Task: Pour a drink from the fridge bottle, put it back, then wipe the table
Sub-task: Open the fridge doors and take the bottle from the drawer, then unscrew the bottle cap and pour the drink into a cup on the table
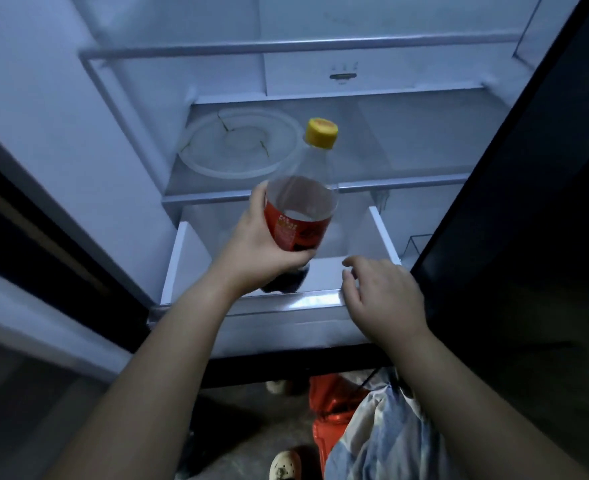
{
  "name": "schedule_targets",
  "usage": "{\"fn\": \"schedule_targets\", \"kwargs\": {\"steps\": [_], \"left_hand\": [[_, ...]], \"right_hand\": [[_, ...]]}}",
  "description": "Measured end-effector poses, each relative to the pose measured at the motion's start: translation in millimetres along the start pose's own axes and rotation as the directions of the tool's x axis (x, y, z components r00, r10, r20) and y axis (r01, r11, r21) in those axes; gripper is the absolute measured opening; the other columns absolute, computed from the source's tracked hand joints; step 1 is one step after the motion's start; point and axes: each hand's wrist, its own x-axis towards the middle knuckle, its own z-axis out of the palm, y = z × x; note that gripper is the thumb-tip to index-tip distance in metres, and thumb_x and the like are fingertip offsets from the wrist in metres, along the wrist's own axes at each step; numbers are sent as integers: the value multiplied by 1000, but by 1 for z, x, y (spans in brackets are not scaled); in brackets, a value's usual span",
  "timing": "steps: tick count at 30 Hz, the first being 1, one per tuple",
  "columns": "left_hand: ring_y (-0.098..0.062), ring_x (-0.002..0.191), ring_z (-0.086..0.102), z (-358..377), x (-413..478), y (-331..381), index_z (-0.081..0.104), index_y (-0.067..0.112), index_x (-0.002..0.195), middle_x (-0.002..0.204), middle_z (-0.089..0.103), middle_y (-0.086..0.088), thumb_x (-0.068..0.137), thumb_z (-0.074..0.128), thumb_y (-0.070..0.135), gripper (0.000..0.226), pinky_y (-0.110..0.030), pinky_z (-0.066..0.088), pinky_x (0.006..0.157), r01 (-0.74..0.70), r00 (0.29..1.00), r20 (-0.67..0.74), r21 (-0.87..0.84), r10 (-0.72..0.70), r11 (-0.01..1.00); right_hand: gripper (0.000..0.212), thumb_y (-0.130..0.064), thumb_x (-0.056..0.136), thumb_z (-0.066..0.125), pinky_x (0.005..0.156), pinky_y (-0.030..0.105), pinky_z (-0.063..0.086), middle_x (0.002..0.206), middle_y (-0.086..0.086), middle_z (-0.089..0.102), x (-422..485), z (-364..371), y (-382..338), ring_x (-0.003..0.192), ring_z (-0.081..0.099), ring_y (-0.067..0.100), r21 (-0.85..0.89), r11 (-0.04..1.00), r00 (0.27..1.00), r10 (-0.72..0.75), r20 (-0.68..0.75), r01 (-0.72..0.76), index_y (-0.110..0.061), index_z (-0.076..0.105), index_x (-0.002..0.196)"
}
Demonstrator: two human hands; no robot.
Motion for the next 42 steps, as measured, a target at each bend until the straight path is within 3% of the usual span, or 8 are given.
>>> {"fn": "schedule_targets", "kwargs": {"steps": [2,5,10,16,21,27,34,42], "left_hand": [[-5,97,61,-12,-12,18,27,46,126,113,59,13,60,86,24,92,-20,50,71,-18,997,-80,-34,16,999],[-3,101,61,-29,-34,45,26,40,134,116,60,10,60,86,22,97,-22,52,77,-99,976,-201,-56,86,994],[-6,107,59,-36,-88,82,25,37,131,119,59,9,57,87,32,97,-24,49,86,-91,936,-341,-8,83,996],[13,98,56,-17,-169,107,31,47,127,105,59,28,59,88,28,90,-14,44,80,-57,877,-478,-15,43,998],[-4,105,61,-3,-228,116,34,43,132,117,60,15,57,88,30,93,-36,54,86,-44,842,-540,-46,12,998],[11,95,57,7,-297,127,36,39,125,109,58,18,61,88,22,84,-2,45,68,49,761,-646,-38,-62,998],[-6,102,62,-13,-391,112,36,39,134,118,57,11,58,86,33,91,-28,58,78,116,654,-749,-38,-105,993],[-8,109,56,-71,-544,86,30,45,132,124,51,12,56,84,36,94,-25,55,80,284,434,-886,-36,-162,958]], "right_hand": [[33,-32,86,38,57,29,38,72,-2,67,-2,-2,0,68,61,24,-17,1000,999,-18,-37,17,-17,68,85],[39,-37,87,32,58,27,30,73,-4,66,-4,-6,2,70,61,23,14,998,997,-69,-28,69,-20,66,83],[41,-38,97,41,95,32,36,126,2,56,-3,-26,3,120,48,20,287,956,980,-111,168,59,-15,51,128],[41,-29,93,52,99,33,42,128,-1,53,-20,-123,-35,119,50,13,541,733,911,-336,-238,412,-16,45,132],[53,-35,93,52,98,26,47,140,-5,45,-66,-200,-69,122,50,2,657,402,755,-492,-432,638,-22,32,142],[61,-34,92,50,93,11,43,147,-13,29,-105,-214,-102,123,42,-7,616,302,632,-644,-431,728,-21,27,147],[43,-27,95,48,93,32,51,133,-3,55,-159,-219,-167,117,54,6,668,160,559,-702,-441,727,-15,45,136],[27,-28,92,53,77,23,52,110,-12,63,-251,-234,-298,96,60,0,696,36,432,-807,-403,717,-24,56,119]]}}
